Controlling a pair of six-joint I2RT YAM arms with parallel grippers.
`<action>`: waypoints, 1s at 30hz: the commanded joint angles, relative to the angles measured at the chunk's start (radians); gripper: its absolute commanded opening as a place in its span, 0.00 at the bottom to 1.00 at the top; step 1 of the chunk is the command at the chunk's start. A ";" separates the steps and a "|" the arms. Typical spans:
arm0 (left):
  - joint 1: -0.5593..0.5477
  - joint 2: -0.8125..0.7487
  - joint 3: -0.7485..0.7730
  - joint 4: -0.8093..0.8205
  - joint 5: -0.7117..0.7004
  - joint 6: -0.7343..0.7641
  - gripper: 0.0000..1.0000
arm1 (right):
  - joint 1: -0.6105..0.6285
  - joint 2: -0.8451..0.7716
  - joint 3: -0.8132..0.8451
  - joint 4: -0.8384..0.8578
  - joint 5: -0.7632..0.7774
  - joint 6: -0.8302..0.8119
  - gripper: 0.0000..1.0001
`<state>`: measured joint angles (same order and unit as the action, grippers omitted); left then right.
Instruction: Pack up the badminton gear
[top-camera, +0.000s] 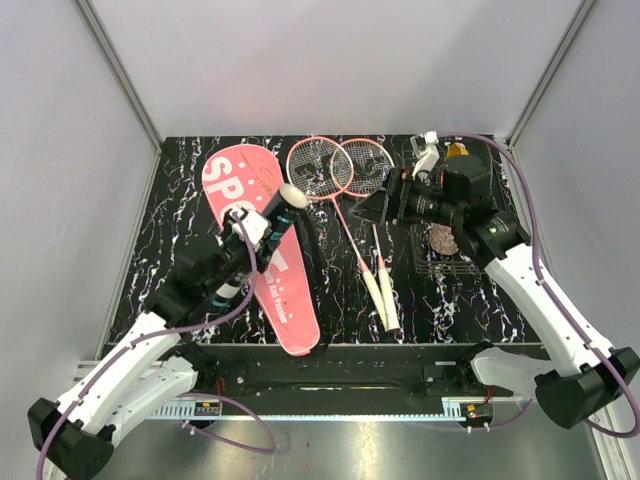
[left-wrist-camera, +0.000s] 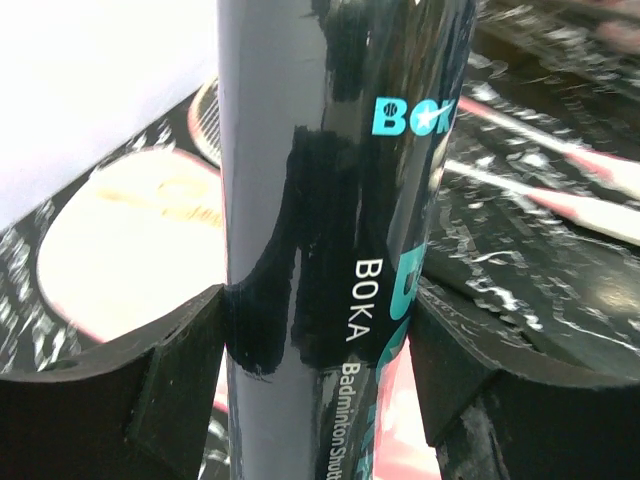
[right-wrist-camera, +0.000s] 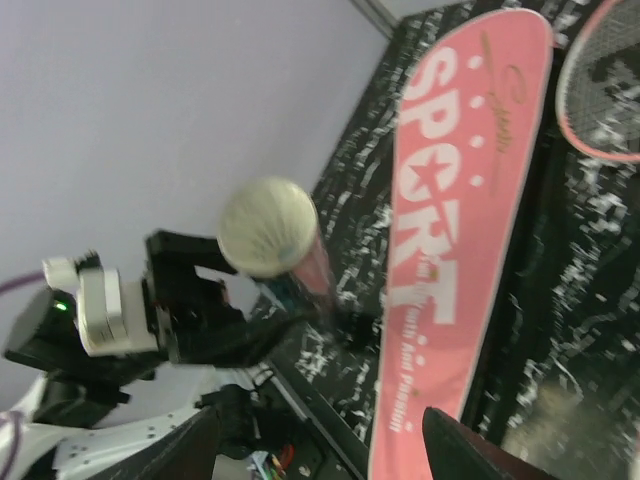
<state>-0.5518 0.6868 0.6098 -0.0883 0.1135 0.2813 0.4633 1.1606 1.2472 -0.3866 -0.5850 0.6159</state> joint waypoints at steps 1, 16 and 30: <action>0.006 0.119 0.129 -0.074 -0.391 -0.065 0.00 | 0.003 -0.050 -0.055 -0.123 0.183 -0.077 0.86; 0.519 0.584 0.323 -0.150 -0.442 -0.053 0.00 | 0.003 -0.231 -0.169 -0.205 0.097 -0.125 0.87; 0.702 0.979 0.458 -0.050 -0.490 0.177 0.00 | 0.003 -0.291 -0.084 -0.400 0.071 -0.242 0.88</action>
<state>0.1066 1.6375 1.0206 -0.2268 -0.3695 0.3637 0.4637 0.8997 1.1088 -0.7322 -0.5060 0.4347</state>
